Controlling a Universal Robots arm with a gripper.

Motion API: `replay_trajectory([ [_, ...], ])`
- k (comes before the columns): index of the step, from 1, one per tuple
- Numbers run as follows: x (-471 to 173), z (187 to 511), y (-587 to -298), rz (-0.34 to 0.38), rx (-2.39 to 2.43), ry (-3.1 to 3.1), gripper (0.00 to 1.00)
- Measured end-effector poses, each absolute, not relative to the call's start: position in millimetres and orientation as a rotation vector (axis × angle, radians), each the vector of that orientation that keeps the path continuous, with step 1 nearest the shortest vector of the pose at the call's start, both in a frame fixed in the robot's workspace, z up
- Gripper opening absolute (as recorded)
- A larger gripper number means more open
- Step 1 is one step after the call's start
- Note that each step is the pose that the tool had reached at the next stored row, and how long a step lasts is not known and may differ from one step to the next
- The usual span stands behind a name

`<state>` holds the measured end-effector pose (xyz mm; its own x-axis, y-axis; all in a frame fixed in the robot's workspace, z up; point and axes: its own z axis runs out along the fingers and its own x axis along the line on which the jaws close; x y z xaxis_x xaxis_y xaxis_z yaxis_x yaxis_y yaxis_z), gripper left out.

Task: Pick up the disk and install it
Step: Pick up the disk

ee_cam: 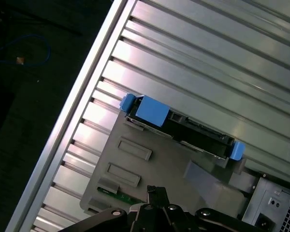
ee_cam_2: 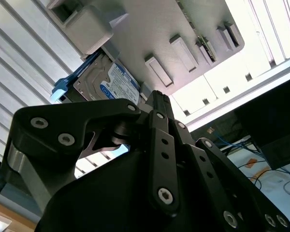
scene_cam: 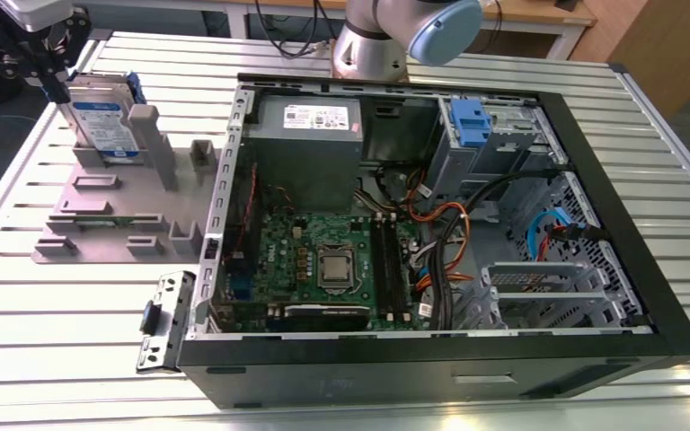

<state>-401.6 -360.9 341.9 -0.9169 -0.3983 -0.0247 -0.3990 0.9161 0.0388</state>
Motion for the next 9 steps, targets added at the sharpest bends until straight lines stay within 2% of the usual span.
replay_trajectory([
  [9, -401.6, 341.9, -360.9, 0.067, -0.655, 3.055, 0.10],
])
